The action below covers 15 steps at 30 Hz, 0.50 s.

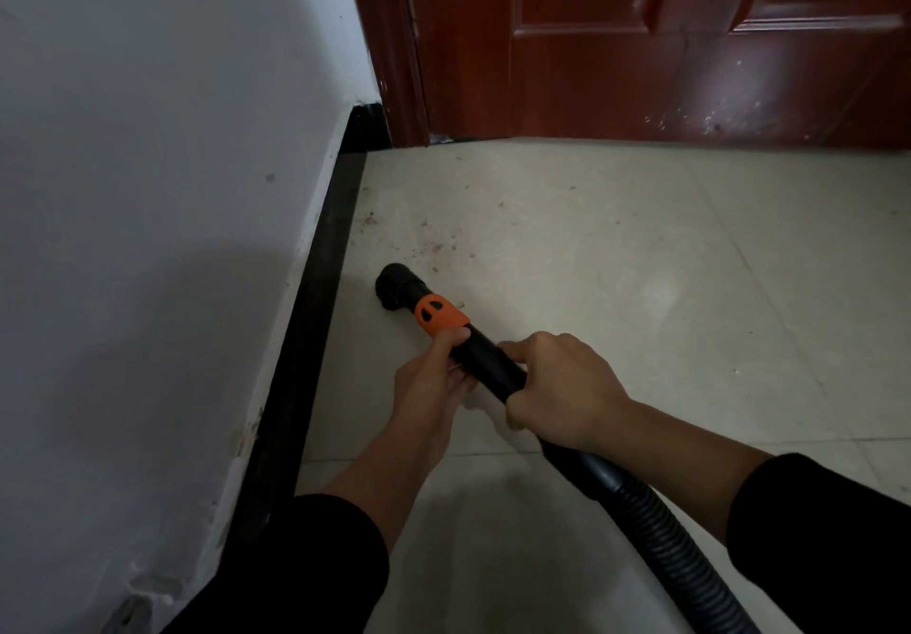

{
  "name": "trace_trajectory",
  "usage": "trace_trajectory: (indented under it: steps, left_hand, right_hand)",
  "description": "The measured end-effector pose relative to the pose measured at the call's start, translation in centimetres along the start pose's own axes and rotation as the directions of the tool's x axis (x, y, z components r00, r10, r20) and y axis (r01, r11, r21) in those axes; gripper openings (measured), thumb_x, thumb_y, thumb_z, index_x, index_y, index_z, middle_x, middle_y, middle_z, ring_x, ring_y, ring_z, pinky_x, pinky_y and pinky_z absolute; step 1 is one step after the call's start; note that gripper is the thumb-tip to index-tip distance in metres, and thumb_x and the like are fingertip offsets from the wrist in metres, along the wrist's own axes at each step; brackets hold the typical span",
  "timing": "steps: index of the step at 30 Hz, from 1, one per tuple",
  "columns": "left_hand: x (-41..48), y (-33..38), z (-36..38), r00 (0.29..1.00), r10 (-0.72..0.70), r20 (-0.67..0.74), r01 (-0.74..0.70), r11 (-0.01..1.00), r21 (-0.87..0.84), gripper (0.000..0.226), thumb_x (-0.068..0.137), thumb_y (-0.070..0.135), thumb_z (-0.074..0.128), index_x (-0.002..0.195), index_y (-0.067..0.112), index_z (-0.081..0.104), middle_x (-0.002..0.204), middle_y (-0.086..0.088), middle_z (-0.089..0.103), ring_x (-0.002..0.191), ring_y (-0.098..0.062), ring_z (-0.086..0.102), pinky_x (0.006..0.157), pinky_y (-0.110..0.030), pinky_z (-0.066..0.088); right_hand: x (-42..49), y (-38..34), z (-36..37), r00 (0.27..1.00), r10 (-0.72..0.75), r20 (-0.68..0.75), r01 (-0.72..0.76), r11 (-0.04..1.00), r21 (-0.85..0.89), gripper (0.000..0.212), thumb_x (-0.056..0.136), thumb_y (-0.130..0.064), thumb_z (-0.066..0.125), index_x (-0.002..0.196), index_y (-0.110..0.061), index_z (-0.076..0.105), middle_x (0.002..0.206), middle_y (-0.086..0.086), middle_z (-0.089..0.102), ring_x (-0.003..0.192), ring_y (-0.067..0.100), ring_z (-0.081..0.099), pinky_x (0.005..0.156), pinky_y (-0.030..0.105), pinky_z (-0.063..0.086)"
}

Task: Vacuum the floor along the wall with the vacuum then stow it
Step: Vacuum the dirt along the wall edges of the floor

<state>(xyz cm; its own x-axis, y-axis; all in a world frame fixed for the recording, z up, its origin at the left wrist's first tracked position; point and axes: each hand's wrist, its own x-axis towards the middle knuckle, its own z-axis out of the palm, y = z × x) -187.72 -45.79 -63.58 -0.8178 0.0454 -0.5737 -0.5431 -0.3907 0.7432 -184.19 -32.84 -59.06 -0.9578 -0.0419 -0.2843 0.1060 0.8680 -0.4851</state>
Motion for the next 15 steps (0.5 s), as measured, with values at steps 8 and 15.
trace_trajectory:
  steps: [8, 15]
  left_hand:
    - [-0.7, -0.7, 1.6, 0.996, -0.018, 0.091, 0.016, 1.000, 0.027, 0.019, 0.089, 0.016, 0.063, 0.103, 0.003, 0.067, 0.102, -0.014, 0.073, 0.091, -0.020, 0.072, 0.076, -0.024, 0.056]
    - [-1.8, -1.1, 2.5, 0.995, -0.040, 0.089, 0.037, 0.998, 0.042, 0.017, 0.089, 0.017, 0.064, 0.100, 0.005, 0.068, 0.099, -0.012, 0.074, 0.088, -0.017, 0.073, 0.073, -0.021, 0.055]
  right_hand:
    - [-1.0, 1.6, -1.0, 0.999, 0.043, -0.018, -0.042, 0.999, 0.005, 0.037, 0.069, -0.017, 0.067, 0.106, -0.023, 0.067, 0.063, -0.004, 0.056, 0.062, 0.018, 0.058, 0.046, 0.022, 0.034]
    - [-2.0, 2.5, -1.8, 0.997, 0.073, 0.009, -0.073, 0.996, 0.056, 0.041, 0.064, -0.014, 0.071, 0.104, -0.024, 0.070, 0.063, -0.002, 0.062, 0.060, 0.016, 0.061, 0.049, 0.023, 0.041]
